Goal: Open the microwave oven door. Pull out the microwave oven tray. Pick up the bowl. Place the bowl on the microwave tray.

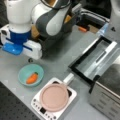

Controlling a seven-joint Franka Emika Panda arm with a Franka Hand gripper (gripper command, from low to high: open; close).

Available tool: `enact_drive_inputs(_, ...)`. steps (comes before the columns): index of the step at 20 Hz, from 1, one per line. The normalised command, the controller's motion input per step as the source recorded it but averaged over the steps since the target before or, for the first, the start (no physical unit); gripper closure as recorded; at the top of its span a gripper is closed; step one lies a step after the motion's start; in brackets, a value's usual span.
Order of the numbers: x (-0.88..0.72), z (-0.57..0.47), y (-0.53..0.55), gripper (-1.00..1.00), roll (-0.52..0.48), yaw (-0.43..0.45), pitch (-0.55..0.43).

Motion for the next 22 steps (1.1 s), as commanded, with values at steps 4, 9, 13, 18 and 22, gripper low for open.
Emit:
enact_drive_inputs(4, 0.3, 0.06, -0.03, -1.0, 0.155, -0.106, 0.189)
enact_drive_inputs(9, 0.34, 0.04, -0.04, -1.0, 0.171, -0.201, 0.154)
enact_drive_inputs(13, 0.33, 0.07, 0.02, -1.0, 0.173, -0.285, 0.137)
enact_drive_inputs(18, 0.29, 0.11, -0.02, -1.0, 0.137, -0.196, 0.132)
enact_drive_inputs(22, 0.27, 0.09, -0.08, -1.0, 0.115, -0.098, 0.124)
